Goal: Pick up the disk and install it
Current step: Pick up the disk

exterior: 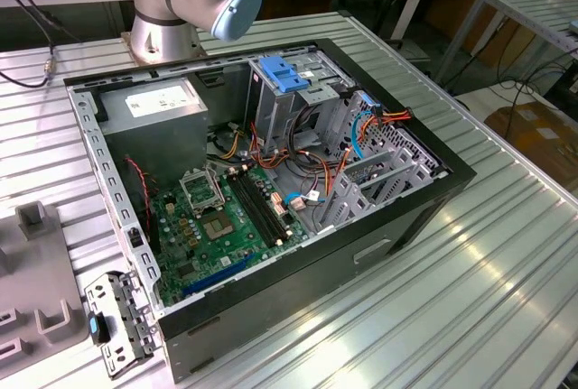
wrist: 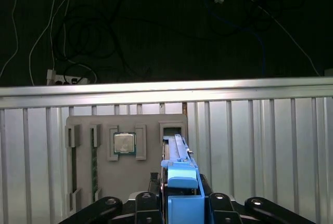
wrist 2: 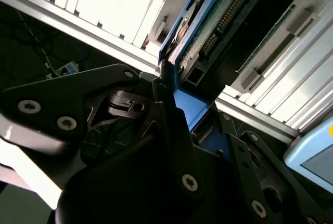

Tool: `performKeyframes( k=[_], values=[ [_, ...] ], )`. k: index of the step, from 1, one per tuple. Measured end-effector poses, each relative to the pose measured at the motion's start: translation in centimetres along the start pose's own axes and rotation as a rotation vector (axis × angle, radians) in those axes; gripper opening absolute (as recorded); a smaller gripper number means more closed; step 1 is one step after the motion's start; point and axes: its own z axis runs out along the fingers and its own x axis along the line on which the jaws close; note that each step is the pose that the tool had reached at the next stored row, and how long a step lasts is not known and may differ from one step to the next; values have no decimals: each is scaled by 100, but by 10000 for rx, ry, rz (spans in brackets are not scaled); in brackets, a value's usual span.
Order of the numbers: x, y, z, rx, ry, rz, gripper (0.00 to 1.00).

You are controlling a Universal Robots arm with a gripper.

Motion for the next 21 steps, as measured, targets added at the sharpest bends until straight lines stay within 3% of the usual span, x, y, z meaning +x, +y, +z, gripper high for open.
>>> performKeyframes(
  k=[21],
  values=[
    [-2, 1, -90, 0, 0, 0, 37]
  ],
)
